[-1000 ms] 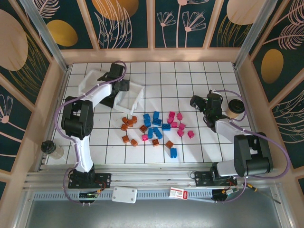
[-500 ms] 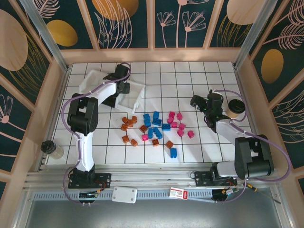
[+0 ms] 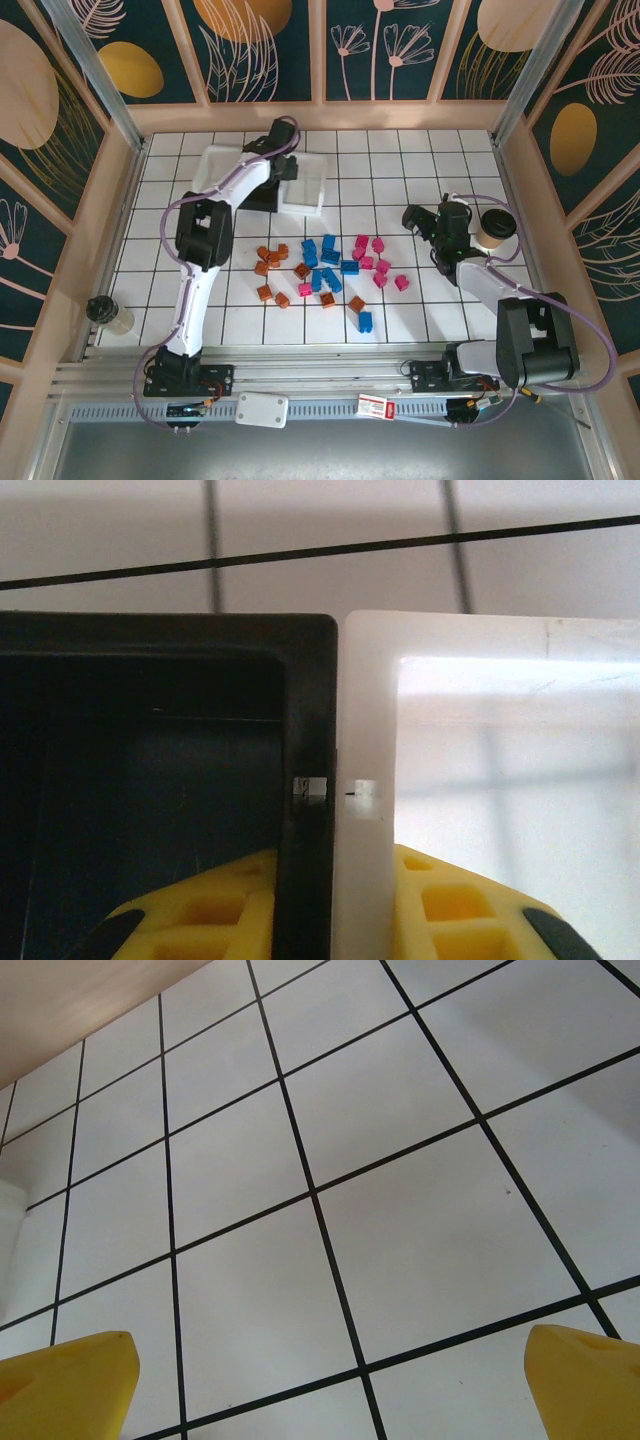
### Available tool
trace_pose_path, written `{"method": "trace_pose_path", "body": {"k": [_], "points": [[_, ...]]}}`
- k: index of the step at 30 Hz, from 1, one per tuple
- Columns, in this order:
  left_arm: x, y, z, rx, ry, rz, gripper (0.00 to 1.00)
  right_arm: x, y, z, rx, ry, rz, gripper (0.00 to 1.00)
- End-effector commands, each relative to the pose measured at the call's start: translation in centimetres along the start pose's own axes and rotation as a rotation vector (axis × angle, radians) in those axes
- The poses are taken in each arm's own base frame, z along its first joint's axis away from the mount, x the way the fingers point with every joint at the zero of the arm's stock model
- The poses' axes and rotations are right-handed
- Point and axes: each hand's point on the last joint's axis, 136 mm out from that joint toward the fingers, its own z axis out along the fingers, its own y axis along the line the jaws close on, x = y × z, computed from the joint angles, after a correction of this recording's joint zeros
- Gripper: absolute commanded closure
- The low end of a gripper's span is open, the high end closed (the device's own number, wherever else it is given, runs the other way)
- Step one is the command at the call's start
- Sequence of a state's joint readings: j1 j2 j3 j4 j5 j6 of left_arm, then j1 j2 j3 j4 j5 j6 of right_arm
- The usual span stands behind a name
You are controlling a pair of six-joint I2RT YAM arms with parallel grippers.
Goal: Sort the legos into containers by color
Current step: Move the container to the top-center of the table.
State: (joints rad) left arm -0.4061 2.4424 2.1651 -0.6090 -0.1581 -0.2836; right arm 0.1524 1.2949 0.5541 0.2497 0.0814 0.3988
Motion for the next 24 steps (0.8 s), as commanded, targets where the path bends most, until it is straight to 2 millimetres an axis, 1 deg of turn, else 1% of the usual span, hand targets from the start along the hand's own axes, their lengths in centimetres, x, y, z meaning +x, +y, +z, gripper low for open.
{"method": "trace_pose_path", "body": {"k": [1, 3, 5, 9, 14, 21, 24], "points": [[1.0, -6.5, -0.6, 0.118, 0.046, -0.027, 1.0, -0.1, -0.4, -0.4, 0.02, -0.016, 0.01, 0.01], [1.1, -8.5, -1.0, 0.139, 0.039, -0.057, 1.0, -0.1, -0.4, -0.4, 0.02, -0.015, 0.01, 0.01], [1.2, -9.9, -1.4, 0.16, 0.03, -0.087, 1.0, -0.1, -0.4, -0.4, 0.021, -0.015, 0.01, 0.01], [1.4, -11.5, -2.5, 0.148, 0.003, -0.129, 1.0, 0.0, -0.4, -0.3, 0.023, -0.009, 0.012, 0.01], [1.8, -11.6, -2.5, 0.147, 0.002, -0.234, 1.0, 0.5, -0.5, -0.1, 0.025, 0.005, 0.017, 0.01], [0.6, -12.7, -2.6, 0.197, -0.018, -0.312, 1.0, 1.2, -0.4, -0.1, 0.027, 0.021, 0.011, 0.01], [0.6, -12.9, -2.1, 0.195, -0.009, -0.312, 1.0, 1.5, -0.1, -0.1, 0.024, 0.033, 0.005, 0.02]]}}
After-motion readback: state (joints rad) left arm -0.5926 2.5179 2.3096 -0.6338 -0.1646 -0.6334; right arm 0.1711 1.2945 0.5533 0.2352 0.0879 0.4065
